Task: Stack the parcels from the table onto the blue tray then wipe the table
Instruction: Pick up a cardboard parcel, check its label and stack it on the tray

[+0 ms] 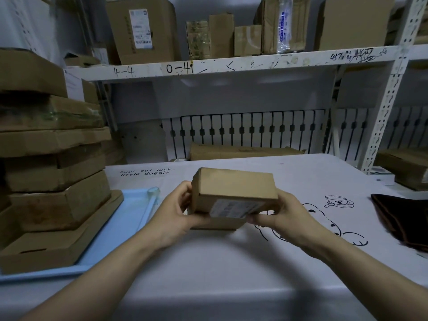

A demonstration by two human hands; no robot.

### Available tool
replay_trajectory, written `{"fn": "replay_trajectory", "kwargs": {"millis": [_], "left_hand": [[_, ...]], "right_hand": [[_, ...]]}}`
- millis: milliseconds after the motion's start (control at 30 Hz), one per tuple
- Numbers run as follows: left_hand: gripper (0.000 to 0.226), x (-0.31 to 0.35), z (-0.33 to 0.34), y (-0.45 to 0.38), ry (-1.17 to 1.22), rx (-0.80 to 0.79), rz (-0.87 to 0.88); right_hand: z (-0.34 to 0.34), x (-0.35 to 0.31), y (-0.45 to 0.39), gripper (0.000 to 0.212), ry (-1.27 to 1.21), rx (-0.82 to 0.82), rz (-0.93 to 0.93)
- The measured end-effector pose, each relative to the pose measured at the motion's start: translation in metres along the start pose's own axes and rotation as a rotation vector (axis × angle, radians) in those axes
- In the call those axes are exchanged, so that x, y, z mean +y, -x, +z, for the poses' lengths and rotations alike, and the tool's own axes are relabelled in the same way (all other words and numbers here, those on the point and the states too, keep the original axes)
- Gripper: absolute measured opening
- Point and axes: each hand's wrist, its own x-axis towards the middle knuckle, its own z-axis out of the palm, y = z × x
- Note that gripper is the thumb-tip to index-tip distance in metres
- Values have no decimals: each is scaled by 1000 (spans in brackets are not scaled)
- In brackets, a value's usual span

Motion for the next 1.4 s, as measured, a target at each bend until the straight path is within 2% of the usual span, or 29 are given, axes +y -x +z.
{"fn": "replay_trajectory", "kwargs": {"millis": [167, 367, 467, 600, 700, 767, 833, 900, 1000, 1100, 1167, 1267, 1400], "left_hand": [[68, -1, -1, -1, -9, 127, -32], [88, 7, -2, 2, 53, 197, 5], [81, 11, -3, 6, -140, 240, 90], [74, 21, 2, 9, -504, 260, 326], [66, 24, 11, 6, -632, 197, 461], [60, 24, 13, 4, -652, 168, 491], [57, 23, 12, 4, -597, 158, 458], [59, 20, 8, 6, -478, 145, 344], [54, 12, -3, 6, -359, 135, 200], [53, 8, -13, 9, -306, 116, 127], [52, 7, -17, 10, -227, 123, 67], [51, 1, -20, 12, -155, 141, 9], [52, -9, -22, 10, -160, 172, -23]], "right_hand": [[3, -1, -2, 39, 20, 52, -47], [1, 5, -5, 39, 61, 162, -36], [0, 8, -6, 41, 118, 208, -47], [1, 7, -9, 48, 251, 234, -120], [6, 3, -12, 51, 399, 234, -200], [9, 2, -12, 51, 423, 237, -237], [8, 3, -12, 53, 448, 256, -253], [4, 4, -12, 60, 519, 290, -240], [-5, 7, -10, 77, 602, 314, -96], [-13, 15, -7, 86, 464, 282, 67], [-17, 20, -5, 76, 292, 234, 120], [-16, 24, -6, 45, 180, 175, 89], [-13, 17, -4, 41, 83, 165, 41]]}}
